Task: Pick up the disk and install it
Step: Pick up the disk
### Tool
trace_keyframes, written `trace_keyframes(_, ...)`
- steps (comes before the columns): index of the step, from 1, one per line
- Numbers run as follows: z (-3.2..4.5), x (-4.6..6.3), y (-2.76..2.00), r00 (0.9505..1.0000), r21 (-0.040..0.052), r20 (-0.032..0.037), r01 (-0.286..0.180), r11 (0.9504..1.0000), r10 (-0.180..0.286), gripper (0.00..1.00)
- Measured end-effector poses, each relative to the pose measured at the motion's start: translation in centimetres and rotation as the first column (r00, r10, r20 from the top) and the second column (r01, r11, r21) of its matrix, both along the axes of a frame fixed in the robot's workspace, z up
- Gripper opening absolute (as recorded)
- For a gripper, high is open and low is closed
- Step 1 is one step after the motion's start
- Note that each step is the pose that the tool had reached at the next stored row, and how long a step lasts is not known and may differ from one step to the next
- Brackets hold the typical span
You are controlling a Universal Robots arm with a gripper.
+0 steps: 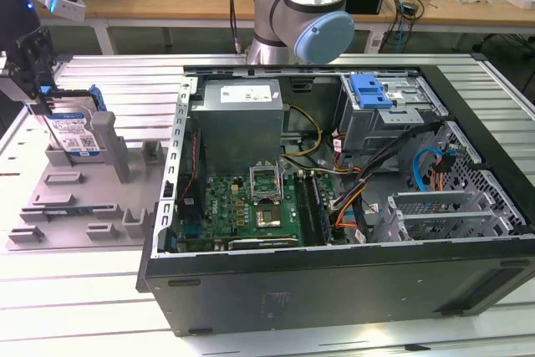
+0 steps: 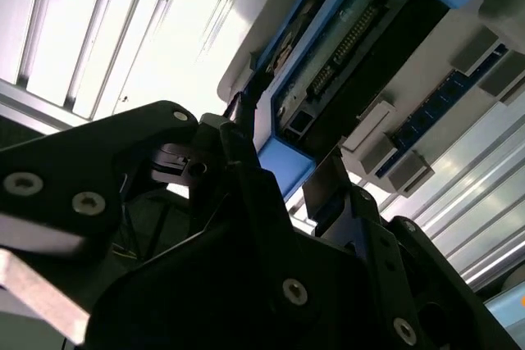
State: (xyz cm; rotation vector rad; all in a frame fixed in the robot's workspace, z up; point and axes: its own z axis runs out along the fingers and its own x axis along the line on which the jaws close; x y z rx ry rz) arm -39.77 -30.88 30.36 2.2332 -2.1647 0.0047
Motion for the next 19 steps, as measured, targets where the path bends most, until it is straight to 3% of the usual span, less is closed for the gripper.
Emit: trace_keyframes(19, -0.30, 0.00, -0.01, 1.0000, 0.0000, 0.0001, 0.000, 1.0000, 0.000, 0.48)
